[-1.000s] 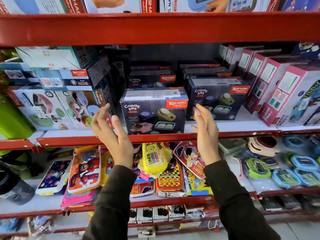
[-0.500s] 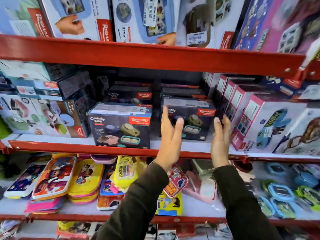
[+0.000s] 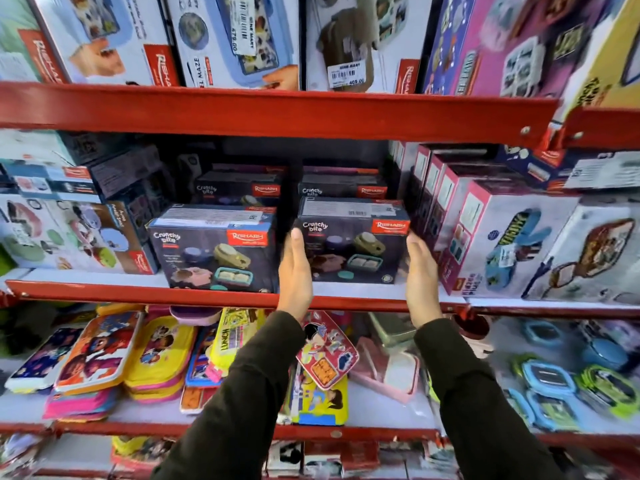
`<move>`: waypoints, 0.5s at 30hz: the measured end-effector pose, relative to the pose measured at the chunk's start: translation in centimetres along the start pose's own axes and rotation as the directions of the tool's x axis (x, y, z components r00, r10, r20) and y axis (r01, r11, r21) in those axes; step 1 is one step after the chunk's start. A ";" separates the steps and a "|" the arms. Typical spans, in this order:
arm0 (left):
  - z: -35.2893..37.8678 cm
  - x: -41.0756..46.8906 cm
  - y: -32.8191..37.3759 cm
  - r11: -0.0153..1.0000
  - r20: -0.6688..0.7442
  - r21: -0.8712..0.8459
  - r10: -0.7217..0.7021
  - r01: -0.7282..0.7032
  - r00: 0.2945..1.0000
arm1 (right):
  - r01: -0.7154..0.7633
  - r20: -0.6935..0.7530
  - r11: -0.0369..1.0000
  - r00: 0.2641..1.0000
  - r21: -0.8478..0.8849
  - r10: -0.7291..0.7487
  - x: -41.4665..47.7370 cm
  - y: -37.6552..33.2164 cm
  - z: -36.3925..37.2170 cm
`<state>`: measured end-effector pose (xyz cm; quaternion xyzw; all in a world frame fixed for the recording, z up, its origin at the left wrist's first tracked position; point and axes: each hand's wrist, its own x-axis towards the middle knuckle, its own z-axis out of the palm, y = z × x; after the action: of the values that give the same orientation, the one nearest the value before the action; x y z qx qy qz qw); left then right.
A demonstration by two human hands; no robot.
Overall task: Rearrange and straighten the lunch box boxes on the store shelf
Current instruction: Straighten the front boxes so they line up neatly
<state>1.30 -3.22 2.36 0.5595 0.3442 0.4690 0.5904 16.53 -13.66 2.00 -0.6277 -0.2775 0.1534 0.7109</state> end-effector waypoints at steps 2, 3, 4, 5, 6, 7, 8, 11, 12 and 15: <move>-0.2 -1.3 -0.5 0.998 -0.023 0.034 0.048 -0.047 0.999 | -0.003 0.014 0.999 1.000 -0.032 0.004 -0.7 0.1 -0.7; -0.2 -1.8 -0.7 0.997 -0.031 0.041 0.072 -0.071 0.997 | 0.001 0.024 0.999 1.000 -0.038 0.000 -1.0 0.0 -0.9; -0.2 -2.1 -0.8 0.995 -0.040 0.051 0.089 -0.087 0.995 | 0.012 0.021 0.999 1.000 -0.031 -0.011 -1.4 -0.1 -1.2; -0.3 -2.5 -1.0 0.992 -0.040 0.061 0.112 -0.110 0.993 | 0.017 0.016 1.000 1.000 -0.018 -0.017 -1.8 -0.4 -1.3; -0.4 -2.7 -1.1 0.989 -0.043 0.075 0.134 -0.131 0.990 | 0.014 0.009 1.000 1.000 -0.010 -0.014 -2.1 -0.4 -1.4; -0.5 -3.0 -1.3 0.985 -0.041 0.086 0.154 -0.150 0.987 | 0.008 0.000 1.000 1.000 -0.003 -0.008 -2.5 -0.5 -1.5; -0.6 -3.3 -1.4 0.981 -0.042 0.113 0.166 -0.160 0.985 | 0.012 -0.006 1.000 1.000 -0.016 -0.012 -2.7 -0.5 -1.6; -0.9 -3.7 -1.6 0.970 -0.033 0.158 0.192 -0.185 0.981 | 0.070 0.015 0.996 0.998 -0.062 -0.069 -3.3 -0.2 -1.8; -0.9 -3.9 -1.5 0.970 -0.031 0.163 0.185 -0.178 0.982 | 0.091 0.029 0.993 0.996 -0.070 -0.089 -3.4 0.0 -1.9; -0.9 -4.1 -1.2 0.972 -0.023 0.169 0.167 -0.160 0.986 | 0.093 0.039 0.990 0.995 -0.108 -0.089 -3.6 0.0 -2.1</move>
<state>-0.69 -6.69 0.57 0.6246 0.3459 0.4959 0.4943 14.90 -17.35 1.12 -0.6498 -0.3258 0.1161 0.6769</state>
